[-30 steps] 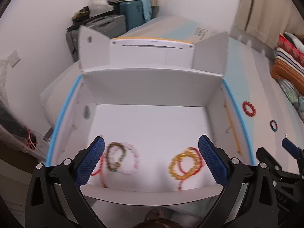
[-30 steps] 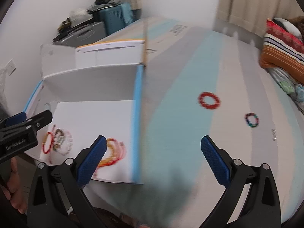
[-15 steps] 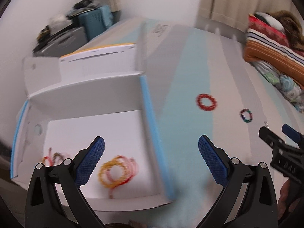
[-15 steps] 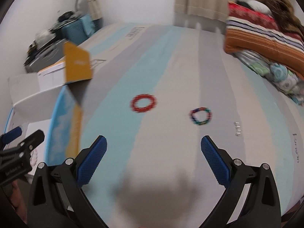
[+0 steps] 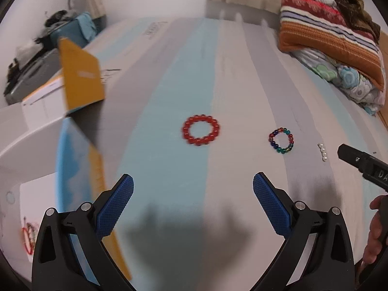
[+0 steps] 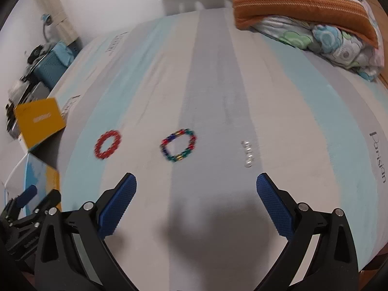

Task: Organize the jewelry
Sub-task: 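Move both open tools back from the box toward the remaining bracelets, then grasp the red bead bracelet with left tool while right tool grasps pearl string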

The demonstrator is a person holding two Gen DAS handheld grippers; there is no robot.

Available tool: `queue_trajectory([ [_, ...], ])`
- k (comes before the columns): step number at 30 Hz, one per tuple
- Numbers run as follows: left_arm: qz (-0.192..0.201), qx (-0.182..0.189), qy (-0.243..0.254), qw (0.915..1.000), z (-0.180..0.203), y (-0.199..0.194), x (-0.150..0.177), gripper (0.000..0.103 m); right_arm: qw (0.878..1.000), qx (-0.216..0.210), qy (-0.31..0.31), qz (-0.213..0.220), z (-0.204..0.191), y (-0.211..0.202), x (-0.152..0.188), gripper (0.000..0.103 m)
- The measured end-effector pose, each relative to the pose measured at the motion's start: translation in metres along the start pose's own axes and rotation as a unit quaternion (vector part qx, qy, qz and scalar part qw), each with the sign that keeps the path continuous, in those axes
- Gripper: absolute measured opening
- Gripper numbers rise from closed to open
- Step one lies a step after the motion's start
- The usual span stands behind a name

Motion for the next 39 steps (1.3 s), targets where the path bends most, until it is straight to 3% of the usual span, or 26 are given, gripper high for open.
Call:
queue_trajectory([
  [6,0.0,-0.002,0.039,0.9992,0.018,0.043,-0.025,0.097,0.999,0.025,-0.014,-0.02,0.016,0.029,-0.019,0.095],
  [10,-0.018,0.006,0.03,0.9994,0.014,0.08,-0.035,0.097,0.999,0.04,0.002,-0.034,0.031,0.051,-0.024,0.095],
  [15,-0.033,-0.036,0.039,0.998,0.006,0.124,-0.047,0.097,0.998,0.043,0.006,-0.045,0.042,0.075,-0.03,0.095],
  [20,-0.055,-0.052,0.044,0.9962,-0.005,0.16,-0.049,0.097,0.996,0.037,0.032,-0.08,0.054,0.106,-0.025,0.095],
  [21,-0.059,-0.039,0.032,0.997,-0.008,0.168,-0.047,0.097,0.996,0.034,0.032,-0.082,0.054,0.109,-0.024,0.095],
  [24,-0.05,-0.025,0.01,0.9984,-0.014,0.172,-0.044,0.098,0.996,0.037,0.023,-0.08,0.049,0.115,-0.021,0.095],
  [28,-0.039,-0.041,0.028,0.998,-0.008,0.172,-0.041,0.096,0.995,0.055,0.008,-0.088,0.046,0.126,-0.016,0.087],
  [31,-0.038,-0.026,0.027,0.9986,-0.005,0.17,-0.04,0.085,0.994,0.062,0.0,-0.086,0.045,0.127,-0.014,0.079],
  [33,-0.038,-0.017,0.027,0.9988,-0.002,0.167,-0.039,0.071,0.994,0.059,0.001,-0.086,0.045,0.127,-0.014,0.072],
  [39,-0.04,-0.007,0.034,0.9986,0.01,0.16,-0.038,0.041,0.994,0.061,0.019,-0.085,0.056,0.122,-0.014,0.036],
])
Point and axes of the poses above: each gripper's, at about its wrist camera, not at the fingertips, and y roughly the way its jaws point, z to its right, x to its underside, the point moved 3 cm from there along y, roughly the way its jaws point, and after that the axes turned 9 degrees about y, right-handed, at the moved point
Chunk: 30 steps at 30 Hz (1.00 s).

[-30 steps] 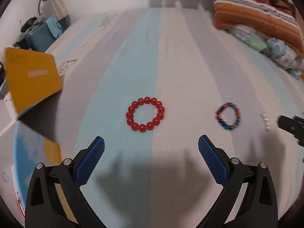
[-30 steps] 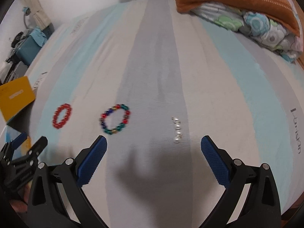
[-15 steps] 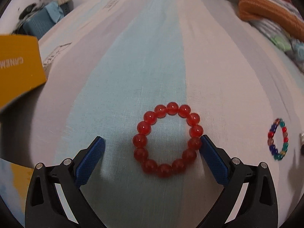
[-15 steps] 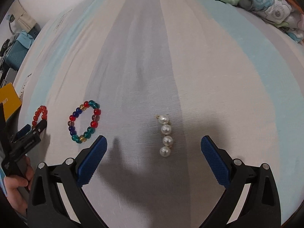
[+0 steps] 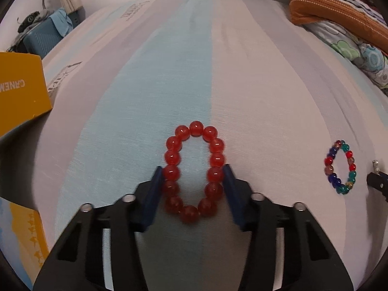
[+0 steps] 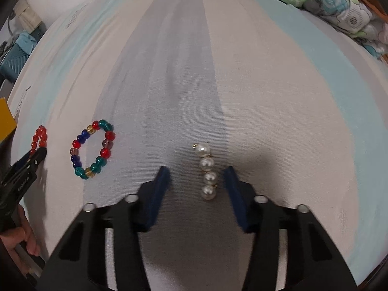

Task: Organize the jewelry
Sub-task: 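Grasp the red bead bracelet with left tool while right tool grasps pearl string, then lift and carry both held items over the open white box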

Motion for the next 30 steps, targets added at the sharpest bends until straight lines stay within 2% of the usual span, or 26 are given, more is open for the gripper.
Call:
queue_trajectory([
  [2,-0.002,0.003,0.004,1.0,0.003,-0.001,0.0,0.032,1.0,-0.003,-0.001,-0.002,0.001,-0.001,0.0,0.015],
  [4,-0.002,0.004,0.013,0.9999,0.007,-0.004,-0.001,0.023,1.0,-0.009,0.003,-0.004,0.002,-0.002,0.001,0.011],
  [5,-0.003,0.004,0.015,0.9999,0.009,-0.004,-0.001,0.013,1.0,-0.011,0.005,-0.005,0.004,-0.001,-0.002,0.011],
  [16,-0.008,0.014,0.0,0.9999,0.009,-0.021,0.005,0.012,0.999,-0.036,0.024,-0.002,0.0,-0.013,0.003,0.01],
  [30,-0.012,0.026,-0.007,0.9996,0.012,-0.057,0.027,0.013,0.997,-0.058,0.02,0.043,-0.02,-0.056,0.014,0.01],
])
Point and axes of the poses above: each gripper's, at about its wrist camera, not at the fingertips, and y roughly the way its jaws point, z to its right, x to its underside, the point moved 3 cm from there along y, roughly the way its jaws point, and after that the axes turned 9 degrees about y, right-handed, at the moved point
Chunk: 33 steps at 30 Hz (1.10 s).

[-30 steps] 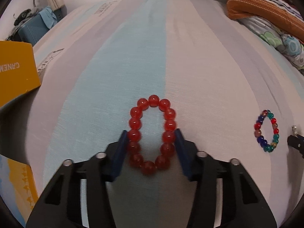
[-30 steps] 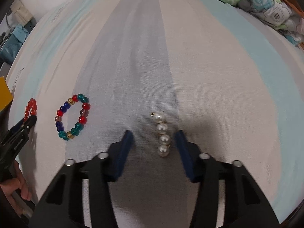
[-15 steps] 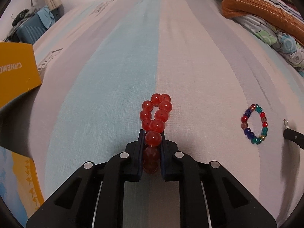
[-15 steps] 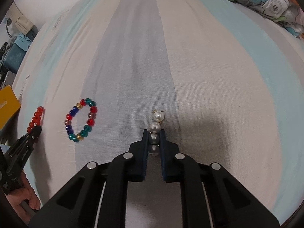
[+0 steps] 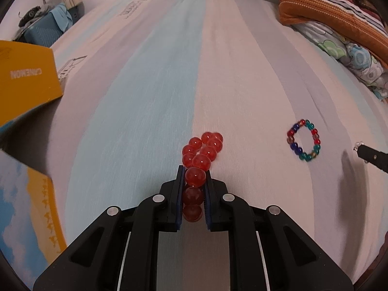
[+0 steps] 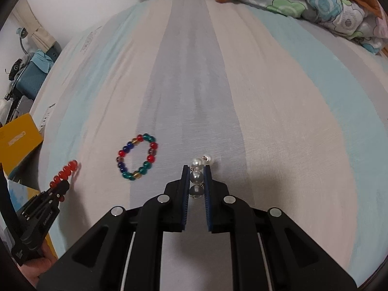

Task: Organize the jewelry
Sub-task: 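Lift and carry both held items over the open white box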

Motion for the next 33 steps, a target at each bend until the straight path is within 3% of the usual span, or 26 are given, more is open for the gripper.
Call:
queue_trajectory([
  [7,-0.003,0.0,0.001,1.0,-0.007,-0.022,0.015,0.013,1.0,0.008,-0.015,0.023,-0.01,-0.021,0.014,0.01],
  [22,0.014,-0.006,-0.005,0.9999,-0.05,-0.09,0.04,0.013,0.992,0.066,-0.075,0.077,-0.049,-0.056,0.054,0.01],
  [33,0.036,-0.036,-0.022,0.9985,-0.099,-0.138,0.065,0.013,0.99,0.063,-0.09,0.093,-0.083,-0.081,0.086,0.01],
])
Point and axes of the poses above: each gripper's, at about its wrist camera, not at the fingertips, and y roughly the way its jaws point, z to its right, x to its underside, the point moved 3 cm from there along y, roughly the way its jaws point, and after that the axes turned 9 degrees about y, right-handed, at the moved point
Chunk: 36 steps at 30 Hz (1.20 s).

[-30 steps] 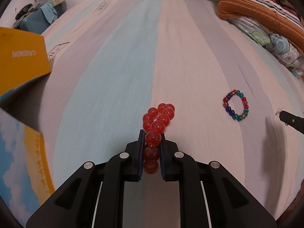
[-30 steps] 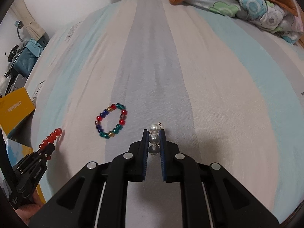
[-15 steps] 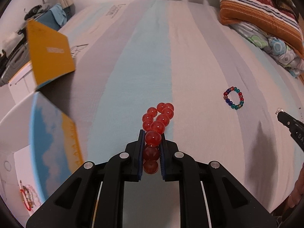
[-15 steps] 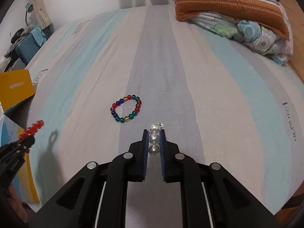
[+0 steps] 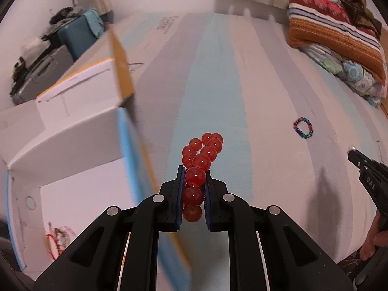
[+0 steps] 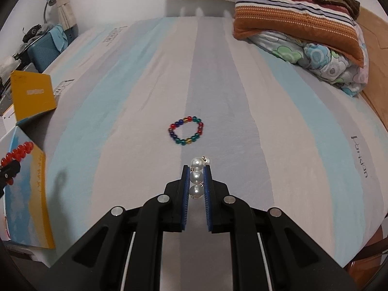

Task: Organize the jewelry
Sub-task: 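Lift and carry both held items over the open white box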

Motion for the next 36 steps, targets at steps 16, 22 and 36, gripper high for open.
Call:
queue_trajectory([
  [16,0.026,-0.026,-0.053,0.9979,-0.099,-0.066,0.042,0.013,0.999,-0.026,-0.01,0.027,-0.065,-0.064,0.026,0.011],
  [22,0.026,-0.035,-0.071,0.9965,-0.138,-0.08,0.065,0.013,0.998,-0.047,-0.034,0.035,-0.107,-0.087,0.042,0.011],
  [36,0.013,-0.081,-0.105,0.9911,-0.206,-0.089,0.12,0.013,0.981,-0.15,-0.11,0.05,-0.232,-0.129,0.078,0.01],
])
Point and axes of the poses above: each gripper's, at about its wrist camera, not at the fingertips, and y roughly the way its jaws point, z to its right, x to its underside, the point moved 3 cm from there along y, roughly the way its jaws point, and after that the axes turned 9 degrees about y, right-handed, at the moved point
